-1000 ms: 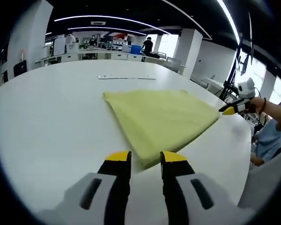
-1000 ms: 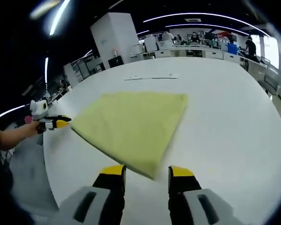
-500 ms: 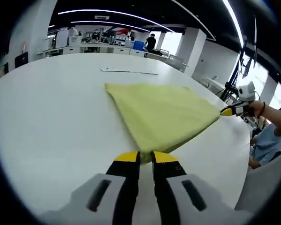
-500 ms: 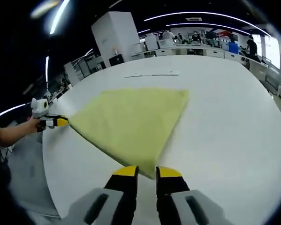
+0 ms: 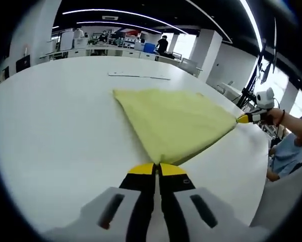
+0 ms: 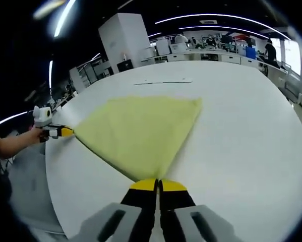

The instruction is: Fold the garment on the visible template until the final outline fits inside the template.

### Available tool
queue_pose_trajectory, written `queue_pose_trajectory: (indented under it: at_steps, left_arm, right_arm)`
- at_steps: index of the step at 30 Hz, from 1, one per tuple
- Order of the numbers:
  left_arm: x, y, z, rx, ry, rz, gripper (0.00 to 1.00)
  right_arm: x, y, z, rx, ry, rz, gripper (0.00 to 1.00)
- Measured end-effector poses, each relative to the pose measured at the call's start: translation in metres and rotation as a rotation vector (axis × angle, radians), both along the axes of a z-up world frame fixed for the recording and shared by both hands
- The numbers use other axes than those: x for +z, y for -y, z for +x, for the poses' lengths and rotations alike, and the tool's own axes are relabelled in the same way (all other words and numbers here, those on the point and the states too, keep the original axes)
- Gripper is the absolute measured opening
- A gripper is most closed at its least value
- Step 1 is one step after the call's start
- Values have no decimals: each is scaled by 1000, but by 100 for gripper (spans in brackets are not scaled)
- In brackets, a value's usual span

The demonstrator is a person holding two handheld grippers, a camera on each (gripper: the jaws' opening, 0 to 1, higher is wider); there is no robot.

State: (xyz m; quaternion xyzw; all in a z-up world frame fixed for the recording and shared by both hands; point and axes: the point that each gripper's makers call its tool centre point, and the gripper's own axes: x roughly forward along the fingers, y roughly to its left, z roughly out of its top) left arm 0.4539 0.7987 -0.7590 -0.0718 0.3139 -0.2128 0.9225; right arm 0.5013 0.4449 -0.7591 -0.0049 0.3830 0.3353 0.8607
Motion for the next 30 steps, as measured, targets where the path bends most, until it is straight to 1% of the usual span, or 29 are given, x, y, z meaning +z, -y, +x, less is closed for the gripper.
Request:
queue_pose_trajectory:
  at_steps: [10, 17, 23, 28, 30]
  left_arm:
    - [1, -1, -13, -25, -12, 27, 0]
    - [1, -1, -29, -49, -22, 43, 0]
    - [1, 0, -36, -47, -20, 42, 0]
    - [1, 0, -39, -89, -9, 99, 0]
    - [1, 0, -39, -88, -10, 109, 0]
  right_arm:
    - [0, -1, -17, 7, -19, 8, 0]
    - [-1, 2, -32, 21, -37, 3, 0]
    - [0, 2, -36, 19, -36, 5, 0]
    - [2, 3, -37, -5, -44, 11, 0]
    - [2, 3, -38, -8, -39, 0, 0]
